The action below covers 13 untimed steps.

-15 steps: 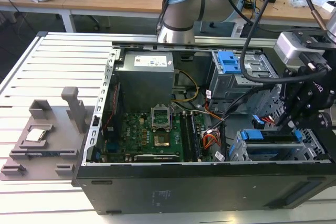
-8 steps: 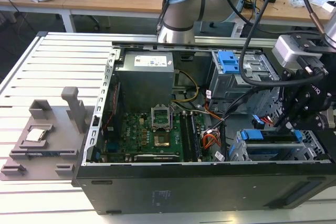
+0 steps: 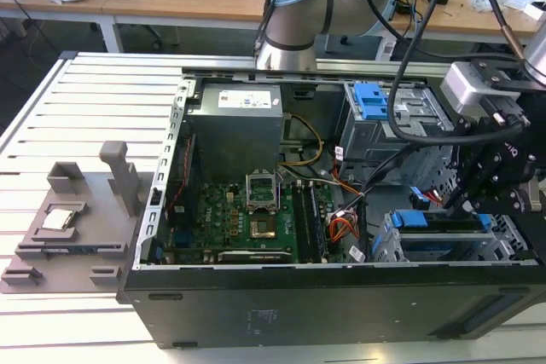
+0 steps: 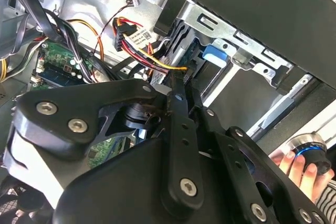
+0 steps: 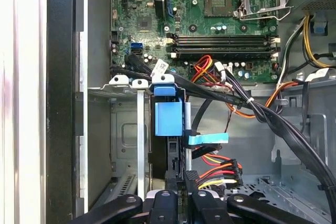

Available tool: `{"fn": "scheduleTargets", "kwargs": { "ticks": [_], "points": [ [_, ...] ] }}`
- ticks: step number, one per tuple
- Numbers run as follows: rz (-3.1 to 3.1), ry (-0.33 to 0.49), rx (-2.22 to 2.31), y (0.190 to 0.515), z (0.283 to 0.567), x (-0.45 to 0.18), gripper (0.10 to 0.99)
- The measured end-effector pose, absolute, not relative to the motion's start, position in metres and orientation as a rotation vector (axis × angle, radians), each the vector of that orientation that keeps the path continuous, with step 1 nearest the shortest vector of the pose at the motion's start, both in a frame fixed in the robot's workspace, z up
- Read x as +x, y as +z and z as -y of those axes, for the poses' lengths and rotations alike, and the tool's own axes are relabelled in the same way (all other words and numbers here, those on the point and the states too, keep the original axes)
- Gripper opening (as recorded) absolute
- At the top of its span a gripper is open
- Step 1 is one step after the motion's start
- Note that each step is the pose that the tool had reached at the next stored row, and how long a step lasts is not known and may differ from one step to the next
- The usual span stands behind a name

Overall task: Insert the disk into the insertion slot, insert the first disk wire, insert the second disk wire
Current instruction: 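Insert the first disk wire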

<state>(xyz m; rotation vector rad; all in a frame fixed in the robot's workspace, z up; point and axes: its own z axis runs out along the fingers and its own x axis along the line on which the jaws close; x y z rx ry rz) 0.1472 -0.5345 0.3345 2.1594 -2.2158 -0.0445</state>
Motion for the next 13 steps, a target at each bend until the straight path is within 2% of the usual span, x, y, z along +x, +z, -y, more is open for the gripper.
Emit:
{"fn": "scheduleTargets", "kwargs": {
  "ticks": [5, 6, 13],
  "points": [
    [2.217, -0.048, 2.16, 0.333, 0.534, 0.147, 0.184],
    [2.217, -0.047, 2.16, 0.333, 0.535, 0.147, 0.247],
    [2.216, -0.045, 2.16, 0.344, 0.535, 0.147, 0.247]
  ]
}}
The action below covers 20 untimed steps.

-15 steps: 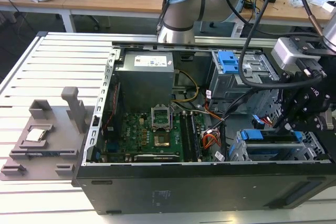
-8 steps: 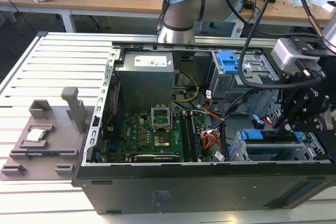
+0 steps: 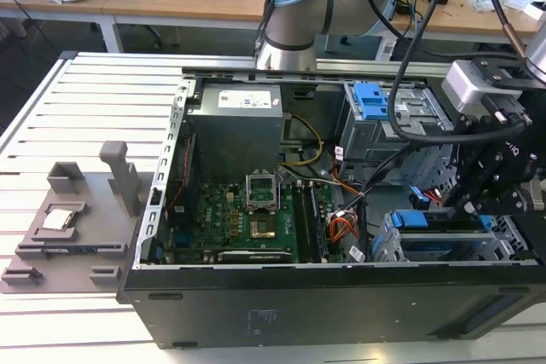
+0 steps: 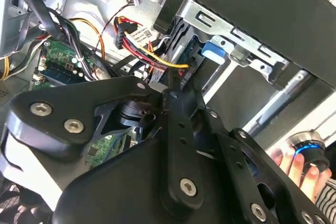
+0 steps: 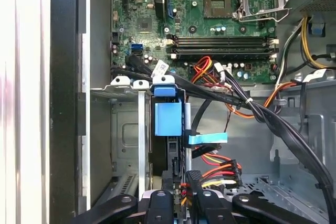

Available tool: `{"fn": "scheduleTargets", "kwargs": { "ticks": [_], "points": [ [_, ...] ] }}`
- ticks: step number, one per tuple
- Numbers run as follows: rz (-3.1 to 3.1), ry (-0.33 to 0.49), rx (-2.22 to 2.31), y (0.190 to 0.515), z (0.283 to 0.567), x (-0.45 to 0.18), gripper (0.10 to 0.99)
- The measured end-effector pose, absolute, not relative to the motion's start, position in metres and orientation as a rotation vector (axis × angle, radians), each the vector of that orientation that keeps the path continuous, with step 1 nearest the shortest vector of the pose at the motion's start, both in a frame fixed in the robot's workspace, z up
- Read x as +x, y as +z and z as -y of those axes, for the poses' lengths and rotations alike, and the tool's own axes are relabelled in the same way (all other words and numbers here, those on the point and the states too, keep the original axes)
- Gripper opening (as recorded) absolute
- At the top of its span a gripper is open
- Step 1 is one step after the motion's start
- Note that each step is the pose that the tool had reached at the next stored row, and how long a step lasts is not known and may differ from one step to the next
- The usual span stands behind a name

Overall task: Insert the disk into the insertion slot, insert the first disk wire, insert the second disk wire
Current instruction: 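Insert the first disk wire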

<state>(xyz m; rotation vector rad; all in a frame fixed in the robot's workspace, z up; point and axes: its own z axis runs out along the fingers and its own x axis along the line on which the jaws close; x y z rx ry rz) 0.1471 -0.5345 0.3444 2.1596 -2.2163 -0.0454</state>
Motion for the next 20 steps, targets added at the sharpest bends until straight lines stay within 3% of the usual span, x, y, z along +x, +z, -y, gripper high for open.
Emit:
{"fn": "scheduleTargets", "kwargs": {
  "ticks": [8, 9, 11, 20],
  "points": [
    [2.217, -0.046, 2.16, 0.367, 0.534, 0.147, 0.247],
    [2.217, -0.047, 2.16, 0.367, 0.534, 0.147, 0.231],
    [2.217, -0.047, 2.16, 0.367, 0.534, 0.147, 0.106],
    [2.217, -0.048, 2.161, 0.367, 0.534, 0.147, 0.106]
  ]
}}
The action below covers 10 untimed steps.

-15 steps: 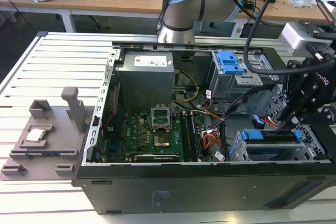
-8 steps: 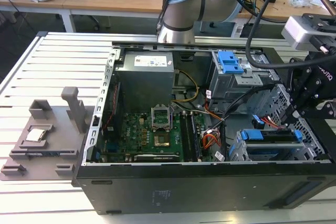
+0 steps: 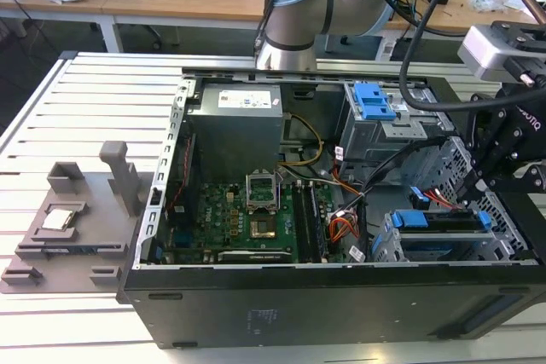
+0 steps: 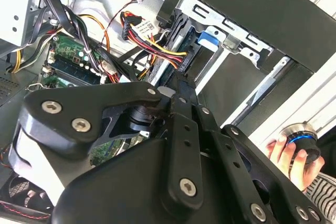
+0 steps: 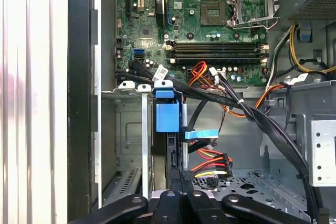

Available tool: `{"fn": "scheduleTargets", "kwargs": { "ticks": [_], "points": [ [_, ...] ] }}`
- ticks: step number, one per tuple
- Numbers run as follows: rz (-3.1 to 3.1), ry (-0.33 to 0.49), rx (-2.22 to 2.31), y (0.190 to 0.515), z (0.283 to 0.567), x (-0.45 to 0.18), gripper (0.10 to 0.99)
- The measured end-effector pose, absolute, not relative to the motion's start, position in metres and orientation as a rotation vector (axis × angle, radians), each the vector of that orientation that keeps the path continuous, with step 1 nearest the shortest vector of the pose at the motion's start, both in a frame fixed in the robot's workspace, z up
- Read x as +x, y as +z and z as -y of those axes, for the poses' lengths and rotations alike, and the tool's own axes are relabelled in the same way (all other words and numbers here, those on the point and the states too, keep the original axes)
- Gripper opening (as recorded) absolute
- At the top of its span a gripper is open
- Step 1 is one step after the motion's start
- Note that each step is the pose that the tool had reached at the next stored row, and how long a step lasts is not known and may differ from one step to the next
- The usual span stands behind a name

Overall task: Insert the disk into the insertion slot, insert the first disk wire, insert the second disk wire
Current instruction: 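Insert the first disk wire, then insert the second disk wire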

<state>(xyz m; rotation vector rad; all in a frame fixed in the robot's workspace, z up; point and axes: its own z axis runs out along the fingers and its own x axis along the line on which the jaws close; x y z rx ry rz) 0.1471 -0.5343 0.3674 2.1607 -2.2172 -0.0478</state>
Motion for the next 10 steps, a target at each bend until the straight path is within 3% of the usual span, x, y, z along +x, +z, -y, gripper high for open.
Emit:
{"fn": "scheduleTargets", "kwargs": {
  "ticks": [10],
  "points": [
    [2.217, -0.048, 2.161, 0.3676, 0.5344, 0.1457, 0.106]
  ]
}}
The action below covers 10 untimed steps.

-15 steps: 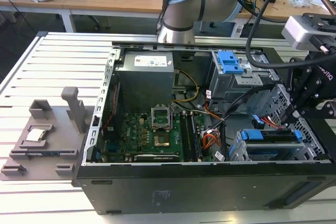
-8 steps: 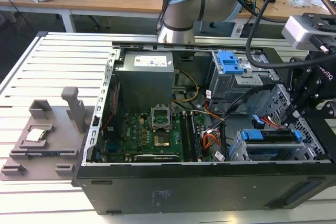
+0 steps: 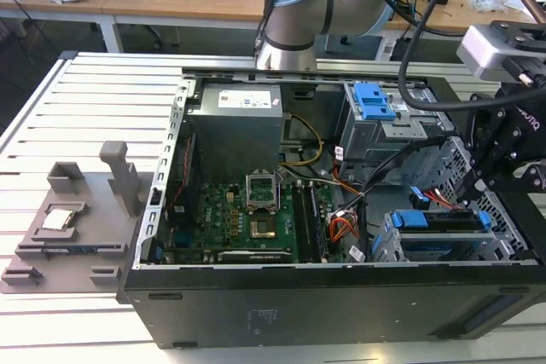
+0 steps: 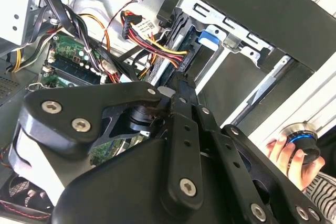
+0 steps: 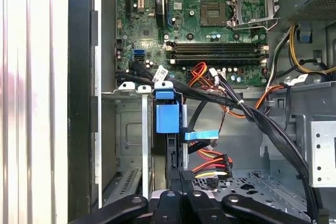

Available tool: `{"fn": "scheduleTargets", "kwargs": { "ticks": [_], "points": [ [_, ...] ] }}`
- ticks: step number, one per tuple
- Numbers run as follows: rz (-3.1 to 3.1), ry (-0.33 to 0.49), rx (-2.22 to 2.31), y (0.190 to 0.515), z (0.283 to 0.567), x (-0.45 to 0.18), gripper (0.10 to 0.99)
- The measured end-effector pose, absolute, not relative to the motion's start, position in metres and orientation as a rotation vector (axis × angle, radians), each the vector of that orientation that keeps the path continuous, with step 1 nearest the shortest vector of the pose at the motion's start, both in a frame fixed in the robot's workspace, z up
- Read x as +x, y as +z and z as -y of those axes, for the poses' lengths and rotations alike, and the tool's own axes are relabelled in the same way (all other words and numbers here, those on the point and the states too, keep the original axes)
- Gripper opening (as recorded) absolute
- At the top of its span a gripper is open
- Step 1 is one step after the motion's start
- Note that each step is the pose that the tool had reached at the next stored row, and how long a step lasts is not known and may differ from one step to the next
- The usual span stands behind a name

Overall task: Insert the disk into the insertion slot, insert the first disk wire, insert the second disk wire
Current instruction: 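Insert the second disk wire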

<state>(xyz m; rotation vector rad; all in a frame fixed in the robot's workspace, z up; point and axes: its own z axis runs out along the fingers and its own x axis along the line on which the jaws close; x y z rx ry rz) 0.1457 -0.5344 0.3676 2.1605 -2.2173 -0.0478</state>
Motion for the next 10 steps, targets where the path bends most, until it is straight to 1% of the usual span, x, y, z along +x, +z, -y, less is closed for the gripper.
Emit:
{"fn": "scheduleTargets", "kwargs": {
  "ticks": [7, 10],
  "points": [
    [2.217, -0.048, 2.161, 0.368, 0.534, 0.135, 0.106],
    [2.217, -0.048, 2.161, 0.368, 0.534, 0.122, 0.106]
  ]
}}
